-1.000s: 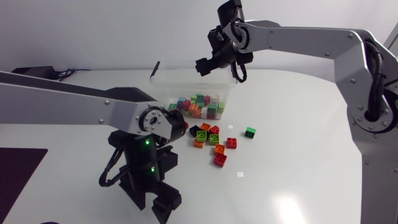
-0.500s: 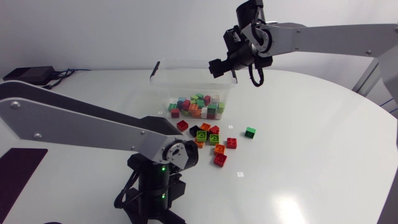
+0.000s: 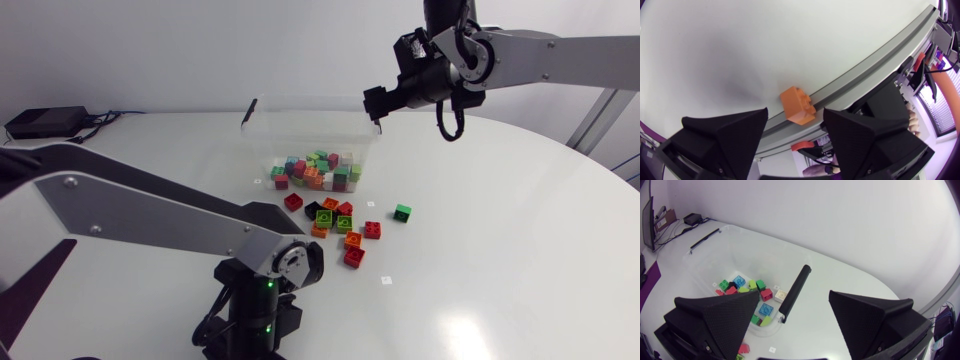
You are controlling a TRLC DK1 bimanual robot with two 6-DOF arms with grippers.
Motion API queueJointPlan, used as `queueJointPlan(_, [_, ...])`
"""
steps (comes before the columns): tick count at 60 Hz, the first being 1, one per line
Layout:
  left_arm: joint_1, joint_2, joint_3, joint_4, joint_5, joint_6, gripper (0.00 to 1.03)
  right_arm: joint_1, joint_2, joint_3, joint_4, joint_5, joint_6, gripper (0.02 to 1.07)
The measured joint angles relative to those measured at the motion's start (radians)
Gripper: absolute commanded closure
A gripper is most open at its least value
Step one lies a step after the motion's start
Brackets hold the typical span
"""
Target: Place the duplo bricks in the container
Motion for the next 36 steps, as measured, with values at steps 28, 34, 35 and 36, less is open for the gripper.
queueJointPlan(28, [-0.008,0.056,-0.007,0.005,0.018,-0.003,0.54,-0.023,-0.058,-0.102,0.04,-0.004,0.0,0.07])
queueJointPlan(34, [-0.008,0.056,-0.007,0.005,0.026,-0.003,0.65,-0.023,-0.061,-0.108,0.044,-0.004,0.0,0.07])
queueJointPlan(35, [-0.008,0.056,-0.007,0.005,0.026,-0.003,0.66,-0.023,-0.062,-0.109,0.043,-0.004,0.0,0.07])
queueJointPlan(36, [-0.008,0.056,-0.007,0.005,0.026,-0.003,0.68,-0.023,-0.063,-0.111,0.044,-0.004,0.0,0.07])
